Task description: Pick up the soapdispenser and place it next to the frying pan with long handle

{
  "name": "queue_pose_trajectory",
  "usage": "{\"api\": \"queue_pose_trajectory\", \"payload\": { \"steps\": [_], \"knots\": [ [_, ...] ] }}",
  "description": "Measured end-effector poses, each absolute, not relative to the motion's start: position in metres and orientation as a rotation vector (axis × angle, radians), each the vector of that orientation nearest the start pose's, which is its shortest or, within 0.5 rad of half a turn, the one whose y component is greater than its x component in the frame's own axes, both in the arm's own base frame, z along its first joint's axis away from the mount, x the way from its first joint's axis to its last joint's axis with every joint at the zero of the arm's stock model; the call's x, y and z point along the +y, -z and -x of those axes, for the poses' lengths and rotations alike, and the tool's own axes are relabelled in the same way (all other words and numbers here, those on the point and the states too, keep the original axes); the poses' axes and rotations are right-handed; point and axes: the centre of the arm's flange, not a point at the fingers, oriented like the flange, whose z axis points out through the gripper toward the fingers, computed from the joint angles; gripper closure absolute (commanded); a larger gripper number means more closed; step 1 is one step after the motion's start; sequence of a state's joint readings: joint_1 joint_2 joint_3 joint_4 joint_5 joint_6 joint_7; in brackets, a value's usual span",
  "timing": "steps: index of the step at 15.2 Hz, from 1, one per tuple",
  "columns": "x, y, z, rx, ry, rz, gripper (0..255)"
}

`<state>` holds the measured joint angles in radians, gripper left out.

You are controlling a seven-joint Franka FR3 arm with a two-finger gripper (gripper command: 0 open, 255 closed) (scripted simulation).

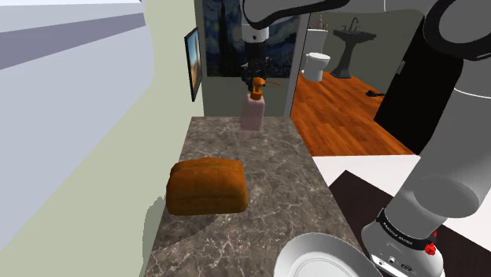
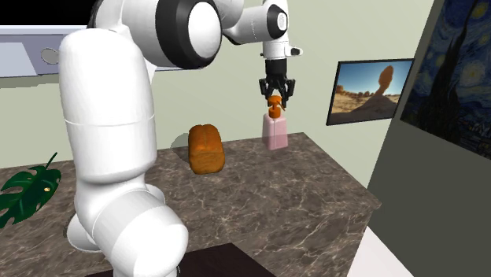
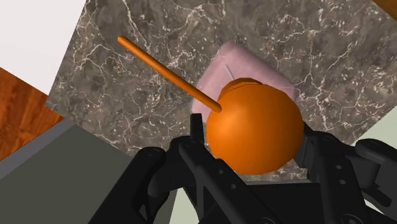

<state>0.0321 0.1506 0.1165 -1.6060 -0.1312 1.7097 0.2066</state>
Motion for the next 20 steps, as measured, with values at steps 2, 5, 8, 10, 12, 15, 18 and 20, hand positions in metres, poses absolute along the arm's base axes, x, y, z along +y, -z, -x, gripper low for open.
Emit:
{"api": "queue_pose_trajectory", "payload": {
  "steps": [2, 5, 8, 10, 12, 15, 18, 20],
  "knots": [
    [0.076, -0.544, -0.576, 0.062, -0.042, 3.259, 255],
    [0.075, -0.559, -0.541, 0.062, -0.042, 3.260, 255],
    [0.077, -0.573, -0.505, 0.062, -0.041, 3.259, 255],
    [0.077, -0.585, -0.479, 0.061, -0.042, 3.259, 255],
    [0.077, -0.594, -0.456, 0.062, -0.041, 3.259, 255],
    [0.077, -0.607, -0.420, 0.061, -0.041, 3.259, 255],
    [0.080, -0.623, -0.382, 0.062, -0.040, 3.259, 255],
    [0.078, -0.634, -0.357, 0.062, -0.040, 3.259, 255]
  ]
}}
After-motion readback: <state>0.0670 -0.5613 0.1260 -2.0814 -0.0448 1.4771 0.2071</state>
